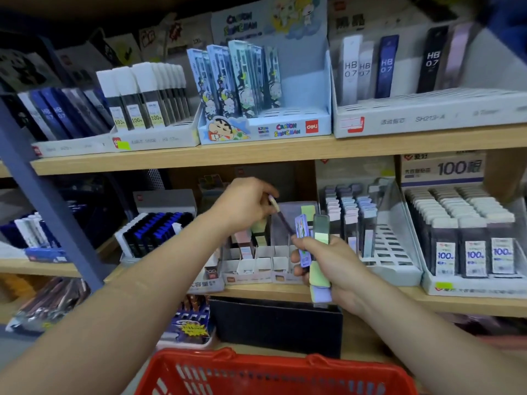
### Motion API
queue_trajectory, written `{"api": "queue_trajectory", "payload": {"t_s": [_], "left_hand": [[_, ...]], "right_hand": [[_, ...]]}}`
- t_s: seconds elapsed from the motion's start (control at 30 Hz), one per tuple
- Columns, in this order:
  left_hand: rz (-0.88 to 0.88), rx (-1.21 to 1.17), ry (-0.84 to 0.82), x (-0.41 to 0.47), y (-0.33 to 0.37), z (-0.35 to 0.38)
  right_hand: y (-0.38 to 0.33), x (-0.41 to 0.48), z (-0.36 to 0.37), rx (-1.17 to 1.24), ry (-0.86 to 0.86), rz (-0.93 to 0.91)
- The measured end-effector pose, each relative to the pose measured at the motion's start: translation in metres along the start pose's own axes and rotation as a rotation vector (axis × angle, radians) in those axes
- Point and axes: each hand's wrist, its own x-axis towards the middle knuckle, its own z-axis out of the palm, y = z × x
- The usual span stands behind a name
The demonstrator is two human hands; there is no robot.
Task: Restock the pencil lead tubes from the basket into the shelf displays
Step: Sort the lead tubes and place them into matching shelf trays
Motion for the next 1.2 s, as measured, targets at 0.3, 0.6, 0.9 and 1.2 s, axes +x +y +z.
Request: {"api": "queue_trajectory", "payload": {"t_s": [0.3, 0.6, 0.9, 1.2], "left_hand": [[0.002, 0.325, -0.253, 0.028, 0.005, 0.013], [-0.070, 0.241, -0.274, 0.039, 0.004, 0.025], [-0.161, 0.067, -0.185, 0.038, -0.006, 0.026], [-0.092, 0.148, -0.196, 0.035, -0.006, 0.029]], "right_hand": [[0.009, 0.000, -0.008, -0.267, 0.038, -0.026], [0.010, 0.008, -0.017, -0.596, -0.065, -0.049], [0.002, 0.002, -0.020, -0.514, -0.114, -0.010], [0.003, 0.003, -0.018, -0.447, -0.076, -0.012]]}}
